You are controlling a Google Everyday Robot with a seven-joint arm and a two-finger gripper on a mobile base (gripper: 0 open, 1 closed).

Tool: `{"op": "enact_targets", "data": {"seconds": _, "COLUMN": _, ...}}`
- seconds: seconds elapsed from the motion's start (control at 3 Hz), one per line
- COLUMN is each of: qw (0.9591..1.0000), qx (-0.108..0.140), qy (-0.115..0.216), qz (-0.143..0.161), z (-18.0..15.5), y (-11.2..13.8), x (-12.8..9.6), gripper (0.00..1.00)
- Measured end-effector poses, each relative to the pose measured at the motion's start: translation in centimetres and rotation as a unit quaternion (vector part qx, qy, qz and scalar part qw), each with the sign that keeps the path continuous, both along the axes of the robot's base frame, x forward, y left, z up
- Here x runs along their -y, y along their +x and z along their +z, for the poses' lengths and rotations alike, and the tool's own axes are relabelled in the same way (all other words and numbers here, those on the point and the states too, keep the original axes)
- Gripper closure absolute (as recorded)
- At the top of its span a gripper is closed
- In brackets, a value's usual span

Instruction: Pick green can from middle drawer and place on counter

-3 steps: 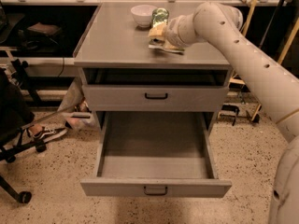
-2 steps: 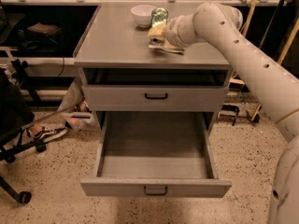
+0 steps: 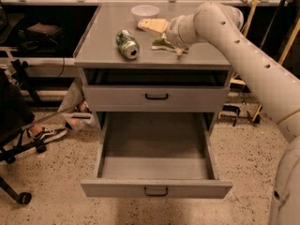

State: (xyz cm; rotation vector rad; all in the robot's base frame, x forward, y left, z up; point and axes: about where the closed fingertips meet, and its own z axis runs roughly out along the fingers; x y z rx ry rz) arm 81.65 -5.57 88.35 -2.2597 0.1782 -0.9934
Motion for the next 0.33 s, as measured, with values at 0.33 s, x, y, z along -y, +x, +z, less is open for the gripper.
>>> {"op": "enact_targets", "data": {"seconds": 0.33, "qw": 1.0, "qx": 0.0, "qy": 0.0, "qz": 0.0, "z": 0.0, "y": 0.0, "x": 0.0, "gripper": 0.0}}
